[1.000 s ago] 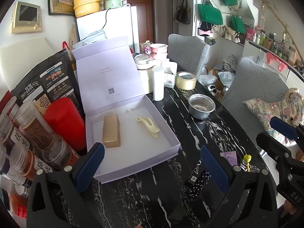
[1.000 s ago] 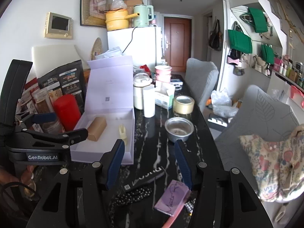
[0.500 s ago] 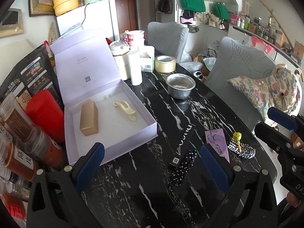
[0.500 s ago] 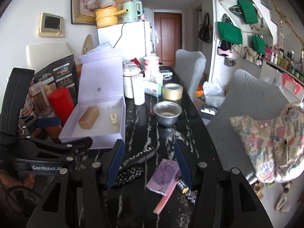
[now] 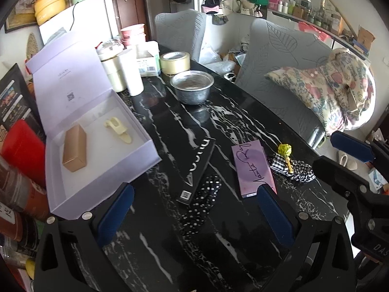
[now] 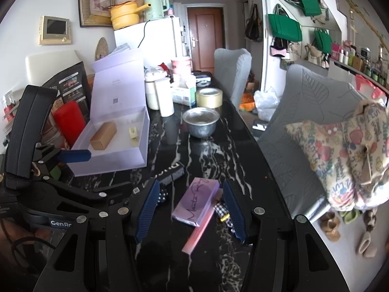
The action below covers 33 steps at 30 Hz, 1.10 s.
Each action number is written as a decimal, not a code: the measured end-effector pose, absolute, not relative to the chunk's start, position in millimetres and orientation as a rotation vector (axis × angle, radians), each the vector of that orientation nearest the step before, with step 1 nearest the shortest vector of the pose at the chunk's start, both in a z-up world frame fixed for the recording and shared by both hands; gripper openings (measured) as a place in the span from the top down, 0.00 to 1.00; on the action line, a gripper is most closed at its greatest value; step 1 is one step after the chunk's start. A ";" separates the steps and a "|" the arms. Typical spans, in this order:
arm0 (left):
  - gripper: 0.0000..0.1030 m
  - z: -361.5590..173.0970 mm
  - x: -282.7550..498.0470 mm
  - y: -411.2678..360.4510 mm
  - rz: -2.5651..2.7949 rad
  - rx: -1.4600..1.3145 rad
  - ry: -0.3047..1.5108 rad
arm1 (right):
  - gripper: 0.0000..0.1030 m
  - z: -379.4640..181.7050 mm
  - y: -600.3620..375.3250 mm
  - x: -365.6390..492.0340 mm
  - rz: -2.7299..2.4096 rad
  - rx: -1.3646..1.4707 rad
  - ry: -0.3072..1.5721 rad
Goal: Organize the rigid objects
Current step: 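Withdraw both tools from the white box toward the purple card, then grasp the purple card with the left tool while the right tool grasps the lollipop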
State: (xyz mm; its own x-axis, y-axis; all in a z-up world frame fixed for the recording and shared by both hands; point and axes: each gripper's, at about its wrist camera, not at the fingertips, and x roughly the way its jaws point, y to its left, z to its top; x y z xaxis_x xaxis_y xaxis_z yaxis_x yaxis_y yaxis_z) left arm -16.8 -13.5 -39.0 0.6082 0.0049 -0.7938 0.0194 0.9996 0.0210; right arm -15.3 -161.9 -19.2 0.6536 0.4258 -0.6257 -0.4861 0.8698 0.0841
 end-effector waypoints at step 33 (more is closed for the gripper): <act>0.10 -108.3 59.0 -66.8 -0.203 -0.050 1.095 | 0.47 -82.7 -224.6 30.5 0.426 0.034 0.811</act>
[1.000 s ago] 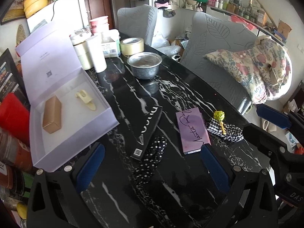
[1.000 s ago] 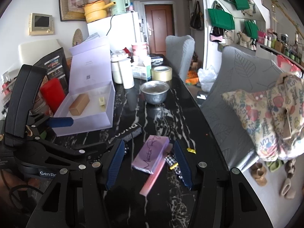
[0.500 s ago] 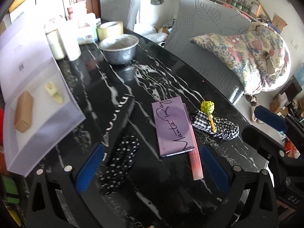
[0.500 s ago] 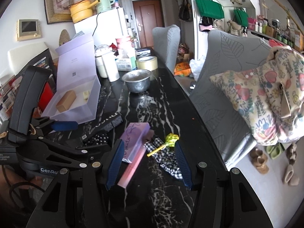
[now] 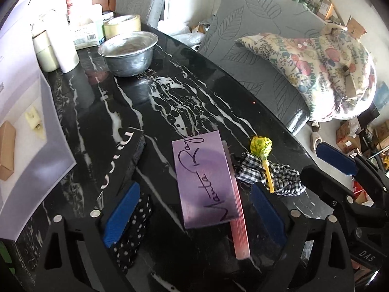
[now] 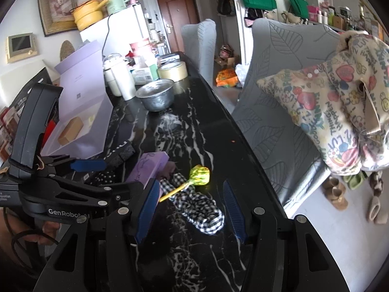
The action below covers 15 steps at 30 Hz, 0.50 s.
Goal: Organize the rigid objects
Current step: 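Grasp the purple card with the left tool while the right tool grasps the lollipop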
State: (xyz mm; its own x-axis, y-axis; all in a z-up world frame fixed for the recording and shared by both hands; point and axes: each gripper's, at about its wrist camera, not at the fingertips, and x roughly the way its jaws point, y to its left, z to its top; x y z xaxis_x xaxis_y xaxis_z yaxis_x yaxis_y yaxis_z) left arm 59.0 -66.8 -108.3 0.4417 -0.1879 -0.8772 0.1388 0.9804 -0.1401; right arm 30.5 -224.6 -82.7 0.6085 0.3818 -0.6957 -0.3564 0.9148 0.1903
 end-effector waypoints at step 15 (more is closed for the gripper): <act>0.43 -128.2 78.6 -65.7 -0.244 -0.125 1.153 | 0.48 -105.2 -222.5 64.3 0.441 0.059 0.878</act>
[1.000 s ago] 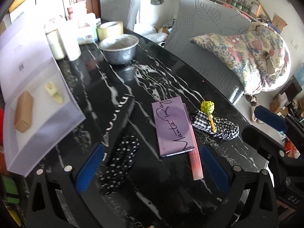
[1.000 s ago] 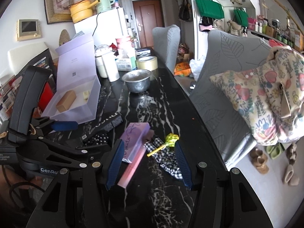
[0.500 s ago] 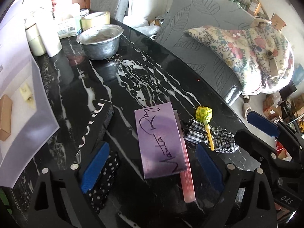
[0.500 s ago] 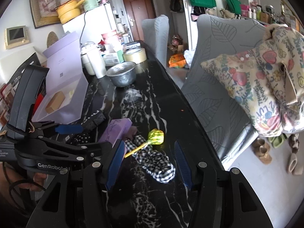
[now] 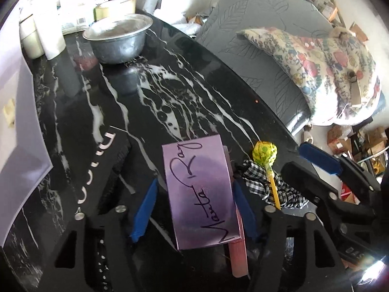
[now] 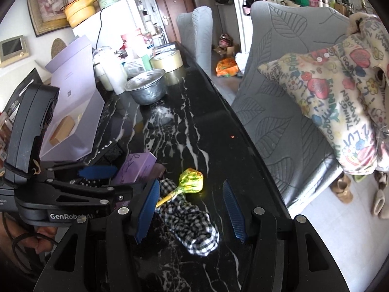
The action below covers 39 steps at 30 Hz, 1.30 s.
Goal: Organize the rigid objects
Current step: 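Grasp the purple card with the left tool while the right tool grasps the lollipop, then lift the purple card and lollipop toward the white box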
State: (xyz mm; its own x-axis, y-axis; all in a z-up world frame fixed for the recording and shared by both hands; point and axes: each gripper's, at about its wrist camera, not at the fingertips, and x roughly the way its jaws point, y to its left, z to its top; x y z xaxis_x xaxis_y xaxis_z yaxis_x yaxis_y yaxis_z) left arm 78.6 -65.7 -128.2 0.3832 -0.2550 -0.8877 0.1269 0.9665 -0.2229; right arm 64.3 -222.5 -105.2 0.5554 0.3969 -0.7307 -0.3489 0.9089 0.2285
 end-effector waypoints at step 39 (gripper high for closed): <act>0.51 -100.1 56.7 -57.0 -0.196 -0.057 1.063 | 0.76 -107.9 -203.6 75.6 0.447 0.073 0.921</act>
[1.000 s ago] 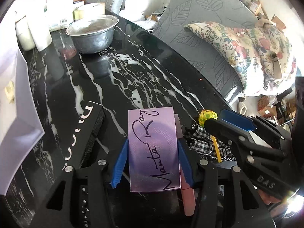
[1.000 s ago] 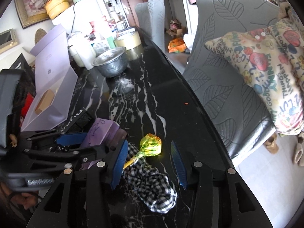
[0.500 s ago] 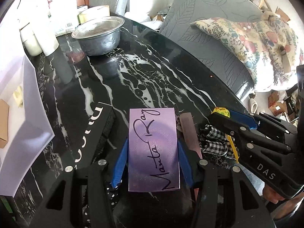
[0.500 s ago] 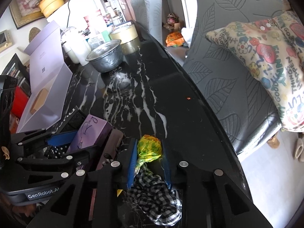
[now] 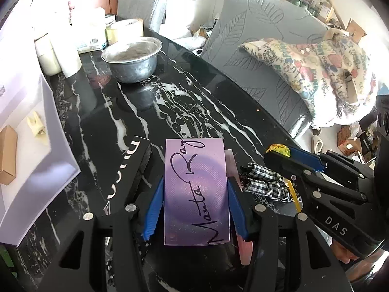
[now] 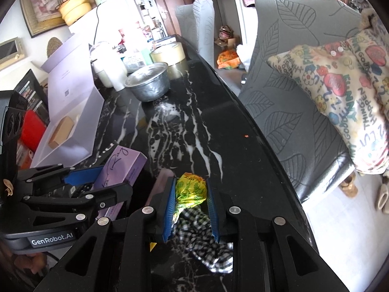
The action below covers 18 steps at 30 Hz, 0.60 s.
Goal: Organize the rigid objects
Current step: 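Lift the purple card and lollipop toward the white box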
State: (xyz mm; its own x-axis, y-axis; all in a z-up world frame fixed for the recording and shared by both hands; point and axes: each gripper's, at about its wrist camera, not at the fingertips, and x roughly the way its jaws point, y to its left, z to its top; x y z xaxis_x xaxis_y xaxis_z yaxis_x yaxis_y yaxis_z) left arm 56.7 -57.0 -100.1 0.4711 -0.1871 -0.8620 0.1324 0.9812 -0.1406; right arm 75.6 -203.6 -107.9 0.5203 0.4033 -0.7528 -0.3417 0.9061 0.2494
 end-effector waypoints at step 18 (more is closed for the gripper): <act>0.51 -76.4 12.6 -39.7 -0.143 -0.098 0.994 | 0.76 -85.2 -186.9 36.6 0.509 0.026 0.866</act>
State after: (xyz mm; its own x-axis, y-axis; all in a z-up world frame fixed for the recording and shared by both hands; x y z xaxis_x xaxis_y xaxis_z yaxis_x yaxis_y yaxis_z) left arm 12.6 -39.7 -76.4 0.5375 -0.1643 -0.8271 0.0748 0.9863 -0.1473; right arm 36.6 -186.9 -85.2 0.5367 0.4380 -0.7212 -0.4169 0.8807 0.2246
